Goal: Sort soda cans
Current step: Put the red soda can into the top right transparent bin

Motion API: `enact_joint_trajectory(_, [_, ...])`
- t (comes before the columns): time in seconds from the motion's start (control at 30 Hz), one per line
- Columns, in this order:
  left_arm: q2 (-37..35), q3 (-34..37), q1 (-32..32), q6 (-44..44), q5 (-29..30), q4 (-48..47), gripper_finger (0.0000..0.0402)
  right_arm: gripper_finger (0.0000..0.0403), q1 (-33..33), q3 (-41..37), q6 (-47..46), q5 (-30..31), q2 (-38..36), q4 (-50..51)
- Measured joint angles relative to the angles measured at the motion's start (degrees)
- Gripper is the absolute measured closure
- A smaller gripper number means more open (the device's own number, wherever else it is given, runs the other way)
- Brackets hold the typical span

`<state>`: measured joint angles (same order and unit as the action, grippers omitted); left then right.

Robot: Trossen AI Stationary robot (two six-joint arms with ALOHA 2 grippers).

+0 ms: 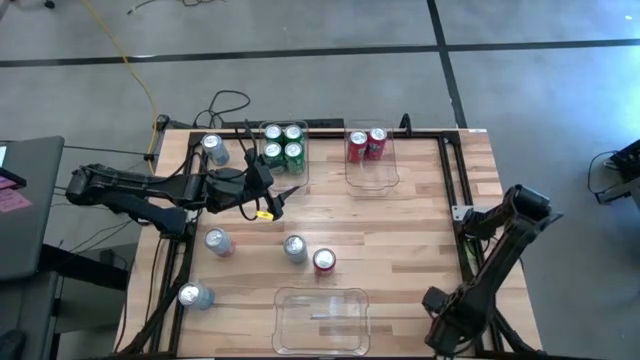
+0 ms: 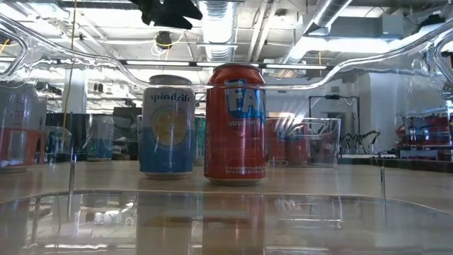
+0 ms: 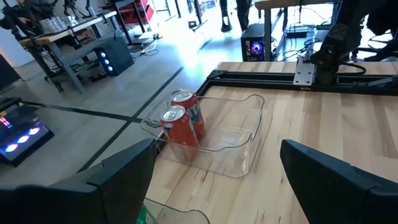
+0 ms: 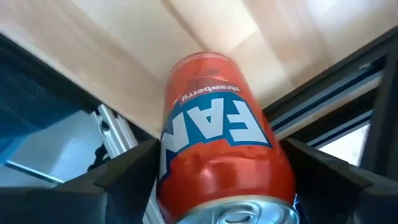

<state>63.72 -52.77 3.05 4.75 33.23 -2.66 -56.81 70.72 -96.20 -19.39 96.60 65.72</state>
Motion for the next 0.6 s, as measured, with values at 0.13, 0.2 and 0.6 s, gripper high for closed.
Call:
enact_joint_trajectory(0.13, [0.0, 0.0, 0.0, 0.0, 0.0, 0.0, 0.0063, 0.0102, 2.2, 0.0, 3.6, 0.6, 0.0, 1.1])
enact_joint_trajectory(0.2, [0.0, 0.0, 0.0, 0.0, 0.0, 0.0, 0.0063, 0.0117, 3.3, 0.0, 5.1, 0.8, 0.0, 1.6])
enact_joint_trajectory(0.6, [0.0, 0.0, 0.0, 0.2, 0.0, 0.0, 0.0063, 0.0111, 18.3, 0.2, 31.0, 14.1, -0.3, 8.4])
